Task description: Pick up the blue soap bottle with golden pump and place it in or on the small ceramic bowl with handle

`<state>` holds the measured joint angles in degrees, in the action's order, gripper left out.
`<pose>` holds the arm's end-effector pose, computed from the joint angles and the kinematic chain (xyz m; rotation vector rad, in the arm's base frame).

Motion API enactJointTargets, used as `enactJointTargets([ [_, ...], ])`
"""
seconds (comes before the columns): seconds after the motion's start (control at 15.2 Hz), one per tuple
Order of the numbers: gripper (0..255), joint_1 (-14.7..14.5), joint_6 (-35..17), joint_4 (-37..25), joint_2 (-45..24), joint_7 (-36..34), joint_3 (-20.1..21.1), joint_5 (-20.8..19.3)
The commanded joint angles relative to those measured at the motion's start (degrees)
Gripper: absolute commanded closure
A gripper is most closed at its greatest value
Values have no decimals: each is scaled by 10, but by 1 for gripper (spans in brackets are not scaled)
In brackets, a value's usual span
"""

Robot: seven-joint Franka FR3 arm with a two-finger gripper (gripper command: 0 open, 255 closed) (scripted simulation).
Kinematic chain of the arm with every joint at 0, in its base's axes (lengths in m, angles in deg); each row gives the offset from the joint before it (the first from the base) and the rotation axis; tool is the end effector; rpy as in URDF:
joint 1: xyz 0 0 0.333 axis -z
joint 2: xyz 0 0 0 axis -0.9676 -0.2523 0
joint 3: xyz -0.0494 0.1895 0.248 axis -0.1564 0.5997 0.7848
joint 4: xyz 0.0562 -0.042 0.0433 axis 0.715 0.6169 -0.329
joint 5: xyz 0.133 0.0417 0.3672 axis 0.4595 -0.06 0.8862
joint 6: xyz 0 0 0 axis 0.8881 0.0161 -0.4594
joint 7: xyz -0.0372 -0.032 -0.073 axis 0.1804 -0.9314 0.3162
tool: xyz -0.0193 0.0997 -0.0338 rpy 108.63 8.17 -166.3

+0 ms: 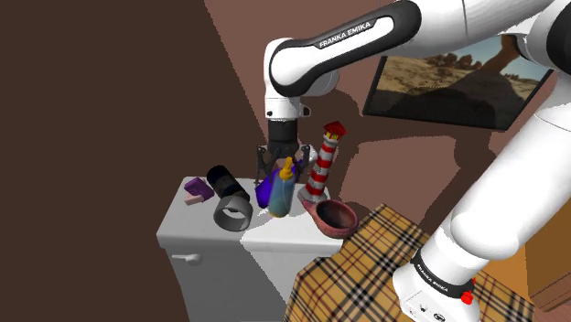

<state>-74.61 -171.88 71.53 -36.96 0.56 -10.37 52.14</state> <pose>0.4525 0.1945 0.3758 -2.9194 0.9923 0.5941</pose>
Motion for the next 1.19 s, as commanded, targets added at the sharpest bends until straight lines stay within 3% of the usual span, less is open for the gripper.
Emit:
enactJointTargets([
  [0.0,255,1,14,-5,9,0,-1,1],
  [1.12,255,6,143,-94,51,-15,-10,6],
])
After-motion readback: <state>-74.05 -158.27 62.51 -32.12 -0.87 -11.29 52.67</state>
